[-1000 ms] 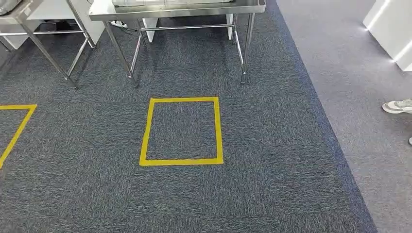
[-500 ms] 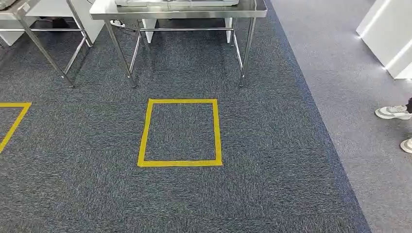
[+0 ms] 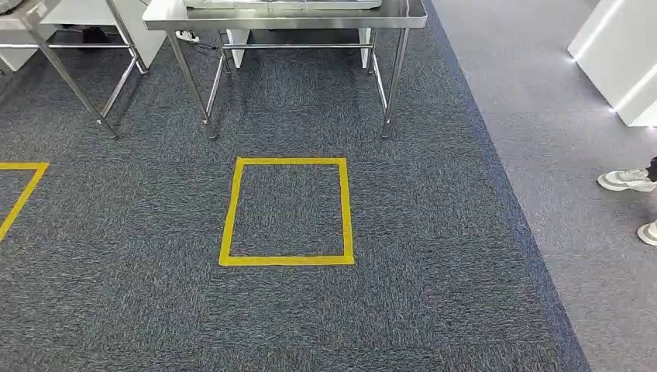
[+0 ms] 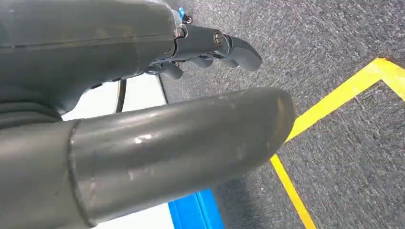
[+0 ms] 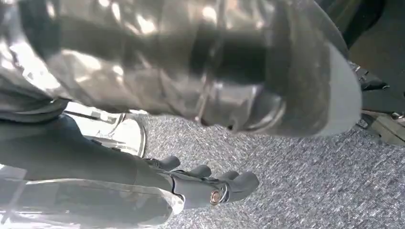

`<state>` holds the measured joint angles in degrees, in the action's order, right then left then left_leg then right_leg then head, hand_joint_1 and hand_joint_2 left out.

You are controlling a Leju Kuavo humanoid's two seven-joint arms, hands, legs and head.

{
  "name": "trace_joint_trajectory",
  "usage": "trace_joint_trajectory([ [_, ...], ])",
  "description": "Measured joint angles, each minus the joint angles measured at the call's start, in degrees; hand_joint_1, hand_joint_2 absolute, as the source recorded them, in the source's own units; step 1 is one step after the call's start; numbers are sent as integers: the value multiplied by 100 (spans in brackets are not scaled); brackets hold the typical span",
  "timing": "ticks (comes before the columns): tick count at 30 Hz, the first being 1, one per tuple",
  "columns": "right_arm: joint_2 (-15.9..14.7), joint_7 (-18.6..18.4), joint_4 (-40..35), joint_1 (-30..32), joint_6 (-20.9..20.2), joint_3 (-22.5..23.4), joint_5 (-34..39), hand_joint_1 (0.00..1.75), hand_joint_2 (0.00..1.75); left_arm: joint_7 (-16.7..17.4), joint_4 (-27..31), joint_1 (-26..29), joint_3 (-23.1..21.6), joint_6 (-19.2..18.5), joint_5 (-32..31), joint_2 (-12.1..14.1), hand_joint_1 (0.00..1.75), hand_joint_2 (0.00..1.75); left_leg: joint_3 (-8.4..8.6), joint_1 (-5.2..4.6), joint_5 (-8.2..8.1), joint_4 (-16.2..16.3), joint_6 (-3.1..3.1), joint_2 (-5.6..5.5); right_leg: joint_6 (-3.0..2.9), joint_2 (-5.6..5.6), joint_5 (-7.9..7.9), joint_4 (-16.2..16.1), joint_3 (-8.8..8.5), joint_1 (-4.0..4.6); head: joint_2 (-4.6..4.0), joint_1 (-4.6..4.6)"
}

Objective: Take the parts from the cabinet and place them on the table.

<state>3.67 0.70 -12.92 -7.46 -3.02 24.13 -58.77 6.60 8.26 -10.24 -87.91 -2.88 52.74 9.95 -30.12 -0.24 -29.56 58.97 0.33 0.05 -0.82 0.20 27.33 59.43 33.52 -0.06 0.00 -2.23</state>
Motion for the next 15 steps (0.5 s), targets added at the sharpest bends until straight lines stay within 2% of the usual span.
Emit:
trace_joint_trajectory([
  [3,0,0,0,-1,0,0,0,0,0,22,-2,1,0,9,0,0,0,0,-1,-3,0,0,17,-1,16,-3,-4,1,1,-7,0,0],
  [5,0,0,0,-2,0,0,2,0,0,31,-2,2,0,9,0,2,0,0,-4,-16,3,2,50,-2,34,-4,-12,-1,1,-19,0,0],
  [7,0,0,0,-4,0,-2,2,0,0,33,-2,1,0,9,-2,11,0,0,-9,-30,17,-3,80,-2,68,-4,-33,-23,-6,-32,0,0],
  [8,0,0,0,-5,0,-4,2,0,0,33,-2,-1,0,9,-4,13,0,0,0,-25,53,-53,117,-2,100,-3,-53,-44,-20,-23,0,0],
  [9,0,0,0,-6,0,-4,2,0,0,33,-2,-2,0,15,-4,13,0,0,78,60,139,-165,166,21,119,-5,-4,-6,-22,-19,-2,0],
  [10,0,0,0,-7,0,-4,2,0,0,33,-2,-6,0,17,-4,11,0,0,92,50,167,-210,202,26,137,-6,120,126,33,-20,0,-2],
  [11,0,0,-2,-8,0,-4,2,0,0,33,-2,-5,0,24,-4,11,0,0,74,50,184,-215,226,33,144,-3,339,448,188,-25,0,0],
  [13,0,-2,0,2,0,-4,2,0,0,37,-2,8,0,26,-4,11,0,0,42,47,185,-208,226,39,180,-4,745,1343,609,-51,0,0],
  [14,0,-7,0,12,0,-4,2,0,0,42,-2,12,0,26,-4,11,0,0,34,47,187,-202,222,40,195,-5,795,1615,743,-64,-2,0],
  [15,0,-9,0,23,0,-4,2,0,0,42,-2,16,0,26,-4,11,0,0,35,50,186,-196,219,38,207,-8,690,1584,732,-78,0,0],
])
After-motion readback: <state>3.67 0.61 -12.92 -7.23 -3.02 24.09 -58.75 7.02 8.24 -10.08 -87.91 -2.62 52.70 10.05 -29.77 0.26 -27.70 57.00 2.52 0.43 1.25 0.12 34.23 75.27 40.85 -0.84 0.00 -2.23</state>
